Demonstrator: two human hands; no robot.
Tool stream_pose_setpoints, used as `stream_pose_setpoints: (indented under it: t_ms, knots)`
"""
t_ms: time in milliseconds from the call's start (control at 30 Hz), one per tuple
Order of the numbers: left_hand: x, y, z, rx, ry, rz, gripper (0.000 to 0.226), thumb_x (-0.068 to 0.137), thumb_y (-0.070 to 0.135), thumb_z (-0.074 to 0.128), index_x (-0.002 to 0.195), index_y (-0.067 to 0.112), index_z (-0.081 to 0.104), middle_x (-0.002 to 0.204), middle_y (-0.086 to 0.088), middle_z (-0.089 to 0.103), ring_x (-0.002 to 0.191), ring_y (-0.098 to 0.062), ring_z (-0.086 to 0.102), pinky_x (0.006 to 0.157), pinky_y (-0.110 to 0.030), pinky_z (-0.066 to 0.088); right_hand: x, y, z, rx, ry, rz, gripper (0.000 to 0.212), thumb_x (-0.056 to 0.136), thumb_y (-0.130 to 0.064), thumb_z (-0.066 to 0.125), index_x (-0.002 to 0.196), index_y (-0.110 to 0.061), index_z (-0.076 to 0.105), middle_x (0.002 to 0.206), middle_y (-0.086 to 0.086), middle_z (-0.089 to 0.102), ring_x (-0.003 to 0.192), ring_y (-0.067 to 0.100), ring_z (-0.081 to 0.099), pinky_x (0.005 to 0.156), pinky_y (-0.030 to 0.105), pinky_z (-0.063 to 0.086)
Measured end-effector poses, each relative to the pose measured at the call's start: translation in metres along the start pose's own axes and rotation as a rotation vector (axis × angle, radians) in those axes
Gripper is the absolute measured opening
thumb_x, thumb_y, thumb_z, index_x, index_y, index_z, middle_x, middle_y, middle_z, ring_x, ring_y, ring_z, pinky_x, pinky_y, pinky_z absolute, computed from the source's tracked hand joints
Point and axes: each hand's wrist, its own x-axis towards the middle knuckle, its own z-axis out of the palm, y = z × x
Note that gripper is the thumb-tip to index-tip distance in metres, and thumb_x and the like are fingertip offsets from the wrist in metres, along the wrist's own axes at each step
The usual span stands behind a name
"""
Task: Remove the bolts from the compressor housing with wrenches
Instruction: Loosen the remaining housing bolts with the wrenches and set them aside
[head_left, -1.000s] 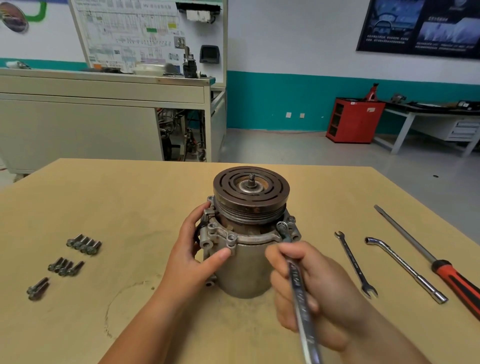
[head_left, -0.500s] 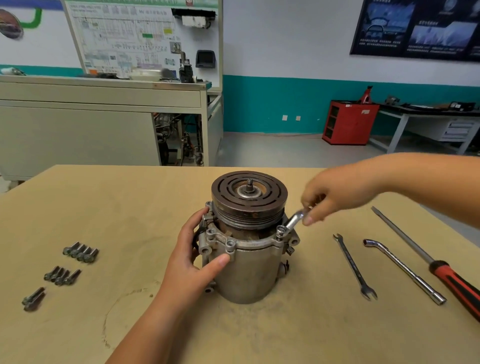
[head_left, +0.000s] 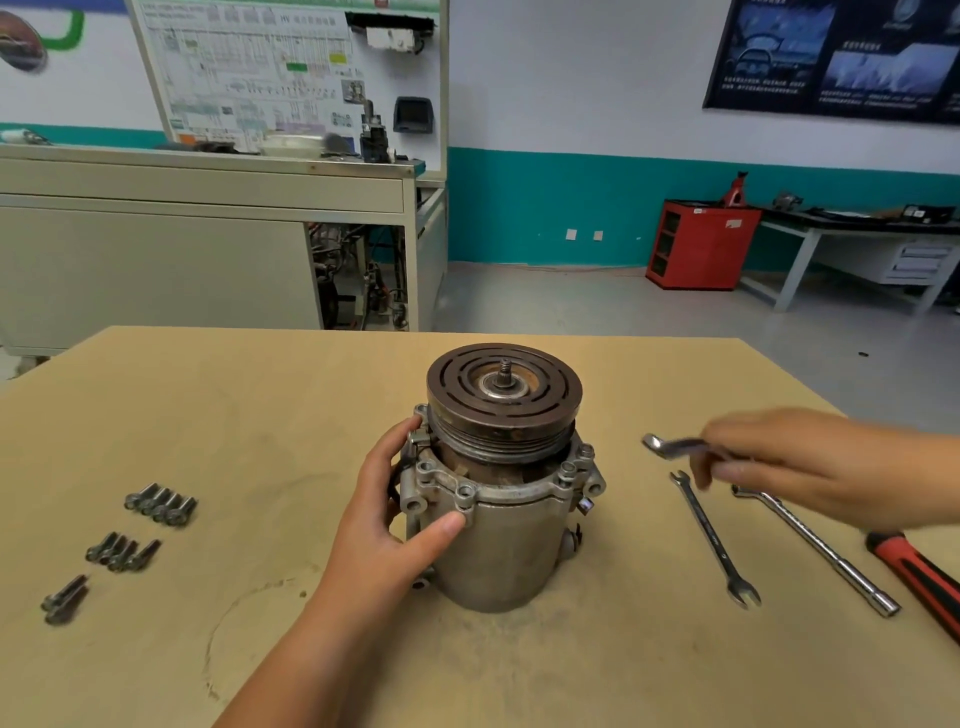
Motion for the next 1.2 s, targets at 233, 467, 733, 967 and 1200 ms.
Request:
stream_pose_setpoints:
  t_ms: [233,467,733,967,1200]
  knots:
    - [0.0,0.0,0.001,0.003,-0.002,-0.008,0.074,0.065,0.051,0.07,0.132,0.047,0.039,0.131,0.032,0.049,0.12,0.006,0.05,0.088,-0.005,0.041,-0.015,-0.065,0.027,0.517,-0.28,0.26,0.045,0.078,-0.068,0.036,0.06,-0.029,0.047,0.048,-0.007,0.059,0.045,0.009,0.058,0.054,0.023,0.049]
    - [0.0,0.002,0.0,0.004,-0.004,-0.007,0.071,0.065,0.053,0.071,0.129,0.059,0.039,0.132,0.032,0.048,0.121,0.005,0.05,0.088,-0.006,0.041,-0.017,-0.096,0.037,0.535,-0.164,0.246,0.033,0.084,-0.057,0.04,0.062,-0.034,0.048,0.048,-0.011,0.05,0.044,0.003,0.048,0.051,0.019,0.043]
    - [0.0,0.001,0.0,-0.004,-0.015,-0.003,0.071,0.066,0.052,0.07,0.128,0.061,0.038,0.133,0.031,0.048,0.123,0.003,0.049,0.089,-0.007,0.041,-0.008,-0.105,0.031,0.928,-0.316,0.548,0.018,0.091,-0.036,0.054,0.087,-0.018,0.056,0.073,0.002,0.073,0.062,0.011,0.068,0.061,0.021,0.054]
    - [0.0,0.0,0.0,0.0,-0.013,-0.001,0.072,0.065,0.052,0.071,0.129,0.061,0.038,0.133,0.029,0.048,0.124,0.001,0.049,0.091,-0.009,0.041,0.019,-0.145,0.03,1.625,0.073,0.46,0.033,0.065,-0.025,0.056,0.091,-0.004,0.055,0.069,0.023,0.07,0.041,0.021,0.063,0.036,0.021,0.048]
    - [0.0,0.001,0.0,0.005,-0.007,0.007,0.073,0.066,0.053,0.071,0.13,0.058,0.039,0.132,0.029,0.049,0.121,0.002,0.051,0.089,-0.007,0.041,0.031,-0.153,0.031,1.669,0.091,0.451,0.022,0.08,-0.018,0.053,0.094,-0.001,0.053,0.06,0.022,0.066,0.034,0.02,0.059,0.032,0.02,0.046]
